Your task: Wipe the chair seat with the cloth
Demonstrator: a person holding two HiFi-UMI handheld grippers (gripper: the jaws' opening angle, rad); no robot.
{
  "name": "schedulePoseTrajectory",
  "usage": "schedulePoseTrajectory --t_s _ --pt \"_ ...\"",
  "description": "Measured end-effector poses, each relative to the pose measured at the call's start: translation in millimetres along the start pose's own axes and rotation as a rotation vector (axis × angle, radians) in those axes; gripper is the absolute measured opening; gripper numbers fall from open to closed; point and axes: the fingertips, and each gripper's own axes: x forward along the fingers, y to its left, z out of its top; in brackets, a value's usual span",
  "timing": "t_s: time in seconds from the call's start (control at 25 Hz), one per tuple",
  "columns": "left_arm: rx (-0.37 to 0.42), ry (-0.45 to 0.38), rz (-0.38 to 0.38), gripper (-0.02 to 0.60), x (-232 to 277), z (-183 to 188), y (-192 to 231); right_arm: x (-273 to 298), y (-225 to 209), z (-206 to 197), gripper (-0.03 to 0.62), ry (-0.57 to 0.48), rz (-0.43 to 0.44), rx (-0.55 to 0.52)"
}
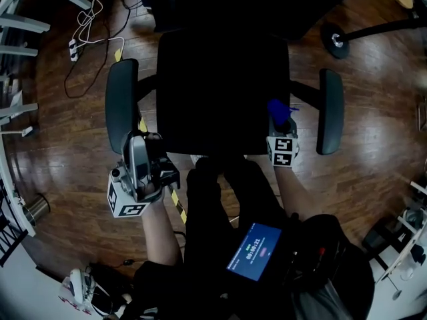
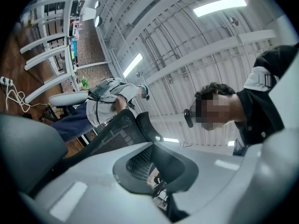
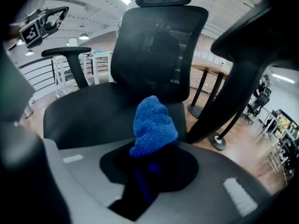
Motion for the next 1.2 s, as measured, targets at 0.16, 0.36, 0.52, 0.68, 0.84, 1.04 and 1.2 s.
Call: schedulePoseTrajectory --t_s 0.16,0.36,0.52,0.68,0.84,1.04,1.2 --pt "0.013 -0.007 0.012 -0.006 -4.7 7.0 -0.9 -2.4 92.5 44.5 0.097 -0.094 0.203 -0.043" --pt "0.025 -0.011 0.022 -0.006 -9.3 14.6 -3.0 -5.2 241.4 98.5 0.097 -0.195 0.479 -0.066" --pt "0.036 0.000 0.038 -0.006 -14.2 19.4 -4.4 -8.1 337.6 112.7 0.097 -0.201 0.630 -0.114" --pt "0.039 0.005 0.048 -0.006 -22.4 22.7 -1.7 -7.9 387.4 76.7 0.097 -0.076 0.699 -0.099" --pt "0.033 0.010 0.055 -0.006 -26.4 23.7 3.2 -14.5 395.4 59.9 0.097 -0.104 0.724 -0.169" --pt "0.014 0.014 0.032 -0.006 -18.6 12.6 4.0 -18.2 357.6 27.2 0.097 -0.088 0.710 -0.204" --pt "-0.006 0.023 0.011 -0.006 -8.3 8.7 2.4 -16.6 266.2 -10.4 0.097 -0.020 0.575 -0.144"
